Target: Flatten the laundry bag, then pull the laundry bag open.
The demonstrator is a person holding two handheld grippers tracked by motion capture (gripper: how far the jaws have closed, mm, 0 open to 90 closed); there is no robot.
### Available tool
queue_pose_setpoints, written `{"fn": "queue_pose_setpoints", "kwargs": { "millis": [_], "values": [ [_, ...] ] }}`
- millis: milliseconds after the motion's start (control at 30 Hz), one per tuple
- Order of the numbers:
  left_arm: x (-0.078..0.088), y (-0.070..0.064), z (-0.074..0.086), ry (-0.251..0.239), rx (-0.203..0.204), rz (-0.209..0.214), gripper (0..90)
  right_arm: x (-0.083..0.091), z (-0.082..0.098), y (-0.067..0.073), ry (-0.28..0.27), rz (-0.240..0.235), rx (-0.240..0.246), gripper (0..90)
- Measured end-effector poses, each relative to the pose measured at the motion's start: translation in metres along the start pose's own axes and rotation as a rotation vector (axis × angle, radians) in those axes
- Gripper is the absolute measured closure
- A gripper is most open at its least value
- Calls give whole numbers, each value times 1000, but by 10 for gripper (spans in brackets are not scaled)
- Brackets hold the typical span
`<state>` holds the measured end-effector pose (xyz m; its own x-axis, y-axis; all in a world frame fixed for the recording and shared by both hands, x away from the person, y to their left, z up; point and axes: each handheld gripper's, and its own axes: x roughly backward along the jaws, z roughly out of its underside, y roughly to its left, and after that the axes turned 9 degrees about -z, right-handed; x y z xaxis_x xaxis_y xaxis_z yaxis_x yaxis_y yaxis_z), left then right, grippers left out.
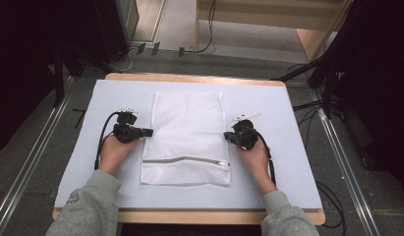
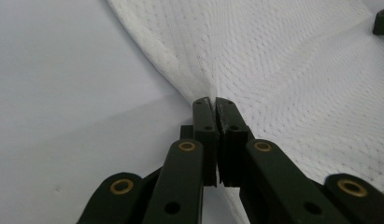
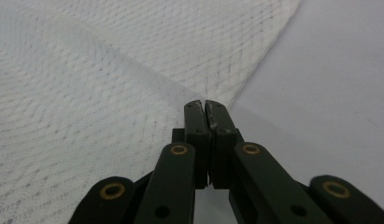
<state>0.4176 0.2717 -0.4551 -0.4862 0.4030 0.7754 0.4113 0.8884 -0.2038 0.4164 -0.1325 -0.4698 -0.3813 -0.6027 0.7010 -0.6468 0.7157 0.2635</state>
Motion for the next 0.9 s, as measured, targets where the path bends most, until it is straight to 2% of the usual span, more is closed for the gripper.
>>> {"fn": "queue_pose_setpoints", "kwargs": {
  "millis": [133,267,367,433,533,667,767,900],
  "values": [
    [-5,5,-2,-6,21,3,878,-4,-5,-2,2,-9,3,895],
    [0,5,-1,-18,-1,-3,764,-5,-6,-3,3,-14,9,861],
    [1,6,0,-17,10,11,698,-4,-7,-4,-7,-35,-14,812],
    [3,6,0,-13,1,25,652,-2,-8,-2,-18,-36,-15,777],
    [6,4,0,-13,-26,20,592,1,-8,0,-24,-44,-10,741],
    [9,1,0,2,-37,35,503,6,-8,4,-28,-56,1,657],
    [12,-3,1,5,-55,34,463,10,-7,7,-31,-72,8,613],
    [14,-7,1,14,-67,50,434,17,-6,9,-46,-87,11,602]
  ]
}}
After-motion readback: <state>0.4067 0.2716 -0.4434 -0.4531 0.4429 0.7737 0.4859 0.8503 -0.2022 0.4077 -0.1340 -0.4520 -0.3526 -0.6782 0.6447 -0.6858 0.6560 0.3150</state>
